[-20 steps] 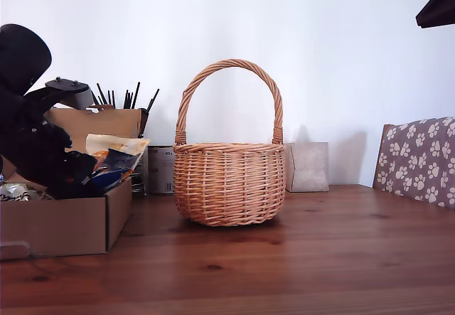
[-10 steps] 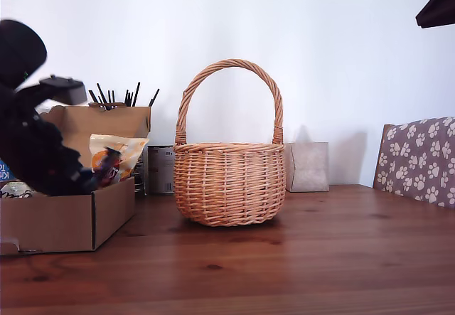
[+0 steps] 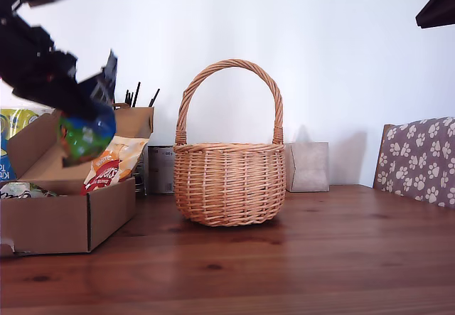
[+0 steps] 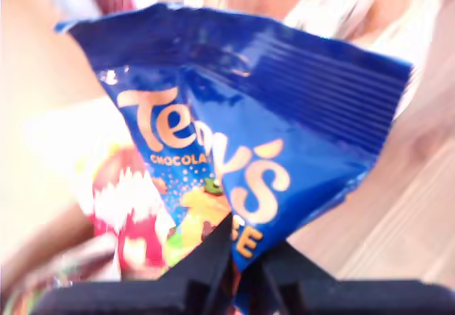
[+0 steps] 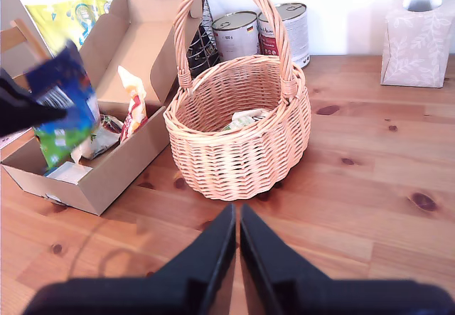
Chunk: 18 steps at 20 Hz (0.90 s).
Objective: Move the bags of Easter eggs from the cardboard box on the left into the woven basket on the right side.
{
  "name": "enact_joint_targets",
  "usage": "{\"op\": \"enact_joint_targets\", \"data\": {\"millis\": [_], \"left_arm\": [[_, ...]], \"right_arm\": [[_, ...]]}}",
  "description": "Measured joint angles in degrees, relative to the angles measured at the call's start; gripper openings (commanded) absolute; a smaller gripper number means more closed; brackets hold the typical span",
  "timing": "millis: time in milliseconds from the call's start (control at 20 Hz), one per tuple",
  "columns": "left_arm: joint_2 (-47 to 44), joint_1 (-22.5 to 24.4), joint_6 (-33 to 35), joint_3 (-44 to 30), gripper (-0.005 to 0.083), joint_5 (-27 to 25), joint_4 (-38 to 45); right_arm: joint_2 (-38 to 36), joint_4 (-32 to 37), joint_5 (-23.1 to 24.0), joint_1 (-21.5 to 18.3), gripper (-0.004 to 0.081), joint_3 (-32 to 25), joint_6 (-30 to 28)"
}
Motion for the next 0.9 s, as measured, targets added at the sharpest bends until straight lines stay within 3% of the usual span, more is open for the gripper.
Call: {"op": "enact_joint_targets", "data": {"millis": [200,350,550,900], "left_arm": [[-0.76,-4.37,-6.12,-0.04,-0.0020,5.14,6.91],[0.79,-10.14,-7.85,-0.11,-0.0020,5.49,16.48],[7.17,-13.81,-8.76,0.90,-0.0020,4.94,24.22],[24.02,-14.05,-8.79,17.86,-0.0020,0.46,26.32]], "right_arm": [[0.00,0.00,0.00,0.00,-0.0012,0.00,0.00],[0.00,0.00,0.00,0.00,-0.0012,0.00,0.04],[0.00,0.00,-1.73,0.00,-0.0012,0.00,0.09],[0.02,0.13,-6.23,-0.02,-0.0012,0.00,0.00]]}}
